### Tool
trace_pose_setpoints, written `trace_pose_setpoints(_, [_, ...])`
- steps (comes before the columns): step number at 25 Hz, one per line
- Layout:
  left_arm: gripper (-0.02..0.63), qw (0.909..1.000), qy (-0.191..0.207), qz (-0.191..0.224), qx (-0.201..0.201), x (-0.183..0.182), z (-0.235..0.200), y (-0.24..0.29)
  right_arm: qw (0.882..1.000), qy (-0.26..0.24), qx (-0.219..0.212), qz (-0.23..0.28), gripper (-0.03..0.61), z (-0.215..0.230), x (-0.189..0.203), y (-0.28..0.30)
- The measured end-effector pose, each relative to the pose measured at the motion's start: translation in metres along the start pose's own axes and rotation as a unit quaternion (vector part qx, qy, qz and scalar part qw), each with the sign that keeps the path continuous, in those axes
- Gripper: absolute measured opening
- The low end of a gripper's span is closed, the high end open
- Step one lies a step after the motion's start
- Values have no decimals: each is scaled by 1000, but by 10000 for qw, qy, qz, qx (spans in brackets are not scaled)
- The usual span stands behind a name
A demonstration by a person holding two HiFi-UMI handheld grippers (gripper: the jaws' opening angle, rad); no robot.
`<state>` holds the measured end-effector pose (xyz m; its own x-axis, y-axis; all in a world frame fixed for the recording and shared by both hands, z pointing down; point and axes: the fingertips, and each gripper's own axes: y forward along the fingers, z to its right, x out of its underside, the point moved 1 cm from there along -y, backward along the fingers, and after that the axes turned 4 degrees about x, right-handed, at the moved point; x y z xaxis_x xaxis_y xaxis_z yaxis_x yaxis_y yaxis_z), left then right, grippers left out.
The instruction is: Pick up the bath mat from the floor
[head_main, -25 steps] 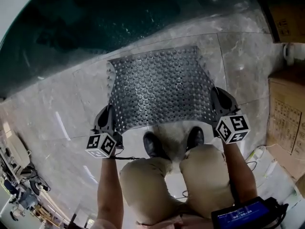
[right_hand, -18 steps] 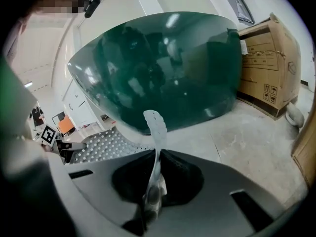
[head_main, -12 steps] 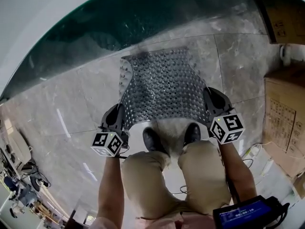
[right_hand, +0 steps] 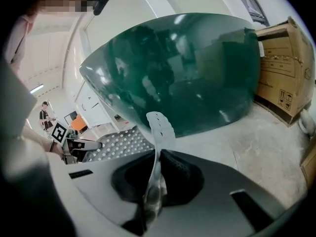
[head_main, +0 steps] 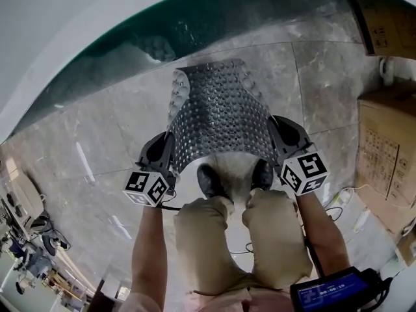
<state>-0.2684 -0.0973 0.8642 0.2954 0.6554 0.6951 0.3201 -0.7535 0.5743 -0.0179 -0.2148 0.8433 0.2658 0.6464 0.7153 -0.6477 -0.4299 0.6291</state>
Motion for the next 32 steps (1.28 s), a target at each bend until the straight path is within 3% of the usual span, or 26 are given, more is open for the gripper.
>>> trace_pose_setpoints(8, [40,9990,94,-128,425,-31,47,-22,9984,-81,-549,-52,29,-61,-36,-23])
trace_pose_setpoints(24, [40,9971,246,-20,726,-117,122,-102,9973,-204,-707,37,29,-127,-114,-104])
trace_pose_setpoints(32, [40,9964,268,82,795,-168,161,-170,9966,-344,-747,108,29,-169,-169,-164])
